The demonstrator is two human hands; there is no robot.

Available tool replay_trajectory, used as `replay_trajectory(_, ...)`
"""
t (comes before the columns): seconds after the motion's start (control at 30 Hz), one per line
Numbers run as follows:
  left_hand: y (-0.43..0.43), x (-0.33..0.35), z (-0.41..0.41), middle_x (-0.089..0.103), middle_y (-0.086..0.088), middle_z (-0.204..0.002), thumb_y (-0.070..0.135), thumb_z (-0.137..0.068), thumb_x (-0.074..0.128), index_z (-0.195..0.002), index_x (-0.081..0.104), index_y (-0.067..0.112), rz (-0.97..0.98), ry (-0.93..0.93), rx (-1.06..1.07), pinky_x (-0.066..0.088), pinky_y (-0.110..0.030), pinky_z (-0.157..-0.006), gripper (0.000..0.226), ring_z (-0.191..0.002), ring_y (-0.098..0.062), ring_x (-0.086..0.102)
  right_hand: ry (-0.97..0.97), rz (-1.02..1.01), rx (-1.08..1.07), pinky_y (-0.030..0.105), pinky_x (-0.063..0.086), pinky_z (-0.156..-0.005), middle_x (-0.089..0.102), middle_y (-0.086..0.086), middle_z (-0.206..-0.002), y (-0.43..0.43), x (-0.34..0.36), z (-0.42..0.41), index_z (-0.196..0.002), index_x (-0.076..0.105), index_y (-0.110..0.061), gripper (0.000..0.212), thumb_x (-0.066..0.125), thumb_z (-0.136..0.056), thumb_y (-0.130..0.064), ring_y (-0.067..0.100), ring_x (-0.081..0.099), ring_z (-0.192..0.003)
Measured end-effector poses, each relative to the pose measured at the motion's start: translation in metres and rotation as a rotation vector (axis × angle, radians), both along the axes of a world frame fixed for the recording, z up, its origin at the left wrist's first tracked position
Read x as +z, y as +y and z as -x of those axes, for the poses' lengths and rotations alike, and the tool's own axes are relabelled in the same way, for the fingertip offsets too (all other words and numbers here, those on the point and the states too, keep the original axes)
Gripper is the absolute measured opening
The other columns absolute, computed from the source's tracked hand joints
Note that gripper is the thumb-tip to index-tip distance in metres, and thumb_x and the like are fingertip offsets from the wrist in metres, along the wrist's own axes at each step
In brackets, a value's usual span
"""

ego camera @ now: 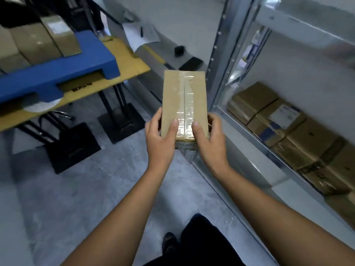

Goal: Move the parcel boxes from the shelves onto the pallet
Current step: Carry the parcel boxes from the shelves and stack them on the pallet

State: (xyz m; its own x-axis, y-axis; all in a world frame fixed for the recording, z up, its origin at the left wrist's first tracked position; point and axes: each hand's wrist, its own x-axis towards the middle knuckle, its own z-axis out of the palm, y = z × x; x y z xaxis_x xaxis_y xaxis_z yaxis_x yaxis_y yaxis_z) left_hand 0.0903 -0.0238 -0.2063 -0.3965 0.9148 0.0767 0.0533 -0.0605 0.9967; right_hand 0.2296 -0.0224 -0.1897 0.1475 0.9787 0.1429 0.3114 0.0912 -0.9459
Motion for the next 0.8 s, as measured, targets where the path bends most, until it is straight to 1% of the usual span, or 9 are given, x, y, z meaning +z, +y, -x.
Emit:
replay_trajectory(0.1, 0.019, -0.006, 0.036, 0.048, 0.021, -0.13, 0.048, -0.096, 0.07, -0.15, 0.05, 0.038, 0.031, 0.001, 0.083, 0.051, -0.016, -0.098, 0.058, -0.116, 0.014, 0.055, -0.004, 0.02, 0.088, 0.045, 0.053, -0.107, 0.057, -0.002, -0.146, 0.032, -0.006, 0.038, -0.157, 0.039, -0.021, 0.074, 0.06, -0.096, -0.057, 0.012, 0.058, -0.131)
replay_trajectory(0.17, 0.036, -0.011, 0.059, 0.048, 0.02, -0.13, 0.048, -0.096, 0.069, -0.151, 0.05, 0.038, 0.043, -0.006, 0.124, 0.053, -0.021, -0.099, 0.058, -0.117, 0.01, 0.057, -0.004, 0.037, 0.151, 0.047, 0.05, -0.111, 0.053, -0.001, -0.152, 0.058, -0.013, 0.06, -0.161, 0.036, -0.022, 0.074, 0.059, -0.098, -0.054, 0.014, 0.054, -0.137)
replay_trajectory(0.33, 0.101, -0.024, 0.12, 0.048, 0.02, -0.127, 0.046, -0.097, 0.07, -0.153, 0.049, 0.034, 0.07, 0.052, 0.215, 0.048, -0.003, -0.086, 0.062, -0.111, 0.019, 0.054, 0.029, 0.025, 0.263, 0.05, 0.049, -0.111, 0.056, -0.004, -0.15, 0.137, -0.034, 0.125, -0.158, 0.043, -0.028, 0.064, 0.055, -0.101, -0.054, 0.014, 0.054, -0.138)
replay_trajectory(0.47, 0.165, -0.023, 0.166, 0.048, 0.021, -0.126, 0.049, -0.095, 0.069, -0.152, 0.047, 0.04, 0.1, 0.111, 0.262, 0.053, -0.015, -0.092, 0.061, -0.111, 0.017, 0.055, 0.08, 0.076, 0.333, 0.049, 0.051, -0.11, 0.054, -0.003, -0.151, 0.208, -0.04, 0.171, -0.159, 0.04, -0.031, 0.073, 0.054, -0.097, -0.065, 0.013, 0.055, -0.137)
replay_trajectory(0.5, 0.18, -0.02, 0.174, 0.047, 0.022, -0.126, 0.05, -0.095, 0.069, -0.152, 0.047, 0.039, 0.106, 0.128, 0.267, 0.053, -0.013, -0.09, 0.061, -0.111, 0.017, 0.054, 0.091, 0.088, 0.341, 0.049, 0.051, -0.109, 0.054, -0.003, -0.151, 0.225, -0.039, 0.18, -0.159, 0.04, -0.032, 0.073, 0.055, -0.096, -0.065, 0.012, 0.055, -0.136)
replay_trajectory(0.57, 0.213, -0.014, 0.191, 0.046, 0.024, -0.126, 0.051, -0.095, 0.069, -0.151, 0.048, 0.039, 0.098, 0.153, 0.289, 0.049, -0.004, -0.086, 0.061, -0.112, 0.02, 0.053, 0.123, 0.088, 0.363, 0.048, 0.053, -0.108, 0.055, -0.003, -0.149, 0.262, -0.035, 0.198, -0.158, 0.041, -0.032, 0.072, 0.057, -0.095, -0.063, 0.012, 0.057, -0.134)
replay_trajectory(0.63, 0.246, -0.01, 0.205, 0.046, 0.027, -0.127, 0.052, -0.095, 0.068, -0.151, 0.048, 0.039, 0.096, 0.15, 0.316, 0.046, 0.0, -0.086, 0.061, -0.115, 0.021, 0.05, 0.155, 0.08, 0.388, 0.047, 0.053, -0.107, 0.056, -0.003, -0.148, 0.298, -0.03, 0.214, -0.158, 0.042, -0.031, 0.068, 0.06, -0.097, -0.056, 0.011, 0.058, -0.133)
replay_trajectory(0.7, 0.275, -0.006, 0.218, 0.046, 0.027, -0.13, 0.053, -0.096, 0.067, -0.151, 0.048, 0.038, 0.109, 0.136, 0.341, 0.045, -0.001, -0.086, 0.061, -0.118, 0.021, 0.049, 0.161, 0.079, 0.405, 0.047, 0.052, -0.11, 0.056, -0.003, -0.149, 0.33, -0.026, 0.229, -0.158, 0.043, -0.029, 0.064, 0.062, -0.1, -0.047, 0.012, 0.057, -0.135)
replay_trajectory(0.8, 0.311, 0.0, 0.234, 0.049, 0.015, -0.141, 0.05, -0.097, 0.066, -0.153, 0.047, 0.036, 0.117, 0.141, 0.38, 0.047, -0.013, -0.094, 0.06, -0.124, 0.008, 0.053, 0.129, 0.085, 0.421, 0.048, 0.047, -0.115, 0.051, -0.003, -0.155, 0.372, -0.02, 0.248, -0.16, 0.041, -0.025, 0.064, 0.062, -0.102, -0.041, 0.013, 0.05, -0.142)
